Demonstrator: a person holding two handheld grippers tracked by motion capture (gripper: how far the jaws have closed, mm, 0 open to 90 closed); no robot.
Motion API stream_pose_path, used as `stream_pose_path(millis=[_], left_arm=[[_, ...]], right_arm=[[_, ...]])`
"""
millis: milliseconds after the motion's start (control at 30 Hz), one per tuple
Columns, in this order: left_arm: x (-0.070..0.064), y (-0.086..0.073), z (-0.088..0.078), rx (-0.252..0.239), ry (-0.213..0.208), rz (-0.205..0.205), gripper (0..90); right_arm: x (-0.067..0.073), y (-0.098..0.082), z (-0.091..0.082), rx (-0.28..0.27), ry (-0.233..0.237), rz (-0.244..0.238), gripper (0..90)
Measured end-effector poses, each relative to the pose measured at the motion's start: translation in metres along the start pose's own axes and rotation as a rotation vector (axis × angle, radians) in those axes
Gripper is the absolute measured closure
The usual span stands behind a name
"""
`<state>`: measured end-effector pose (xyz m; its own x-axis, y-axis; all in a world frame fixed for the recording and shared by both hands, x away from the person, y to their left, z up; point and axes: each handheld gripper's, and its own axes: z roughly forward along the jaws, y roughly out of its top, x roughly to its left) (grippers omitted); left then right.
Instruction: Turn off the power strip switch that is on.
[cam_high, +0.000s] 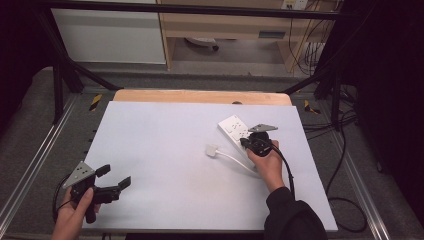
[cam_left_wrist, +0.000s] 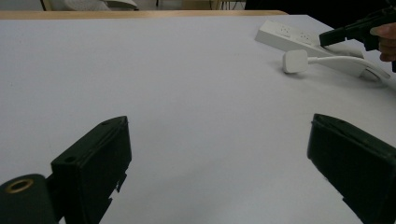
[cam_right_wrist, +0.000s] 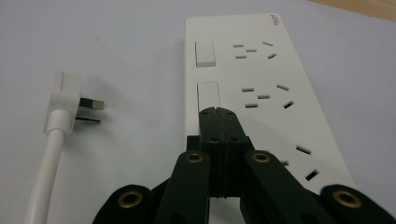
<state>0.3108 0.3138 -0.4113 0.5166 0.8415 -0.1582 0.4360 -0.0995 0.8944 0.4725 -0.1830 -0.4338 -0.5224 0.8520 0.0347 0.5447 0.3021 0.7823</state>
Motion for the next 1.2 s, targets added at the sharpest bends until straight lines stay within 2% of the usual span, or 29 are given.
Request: stream_pose_path(millis=[400,733,1200], left_arm=[[0.000,0.000,0.000,0.001,0.002,0.001,6.3],[0.000,0.000,0.000,-0.002,0.000,0.001,6.3],[0.001,0.000,0.000,0.000,0.002,0.000,6.3]], right_arm=[[0.001,-0.001,0.002,0.011,-0.004,-0.016,90.0],[0.001,0.000,0.002,0.010,0.001,-0.007,90.0],[0.003,0.002,-0.008,-0.040,0.009,-0.005,90.0]])
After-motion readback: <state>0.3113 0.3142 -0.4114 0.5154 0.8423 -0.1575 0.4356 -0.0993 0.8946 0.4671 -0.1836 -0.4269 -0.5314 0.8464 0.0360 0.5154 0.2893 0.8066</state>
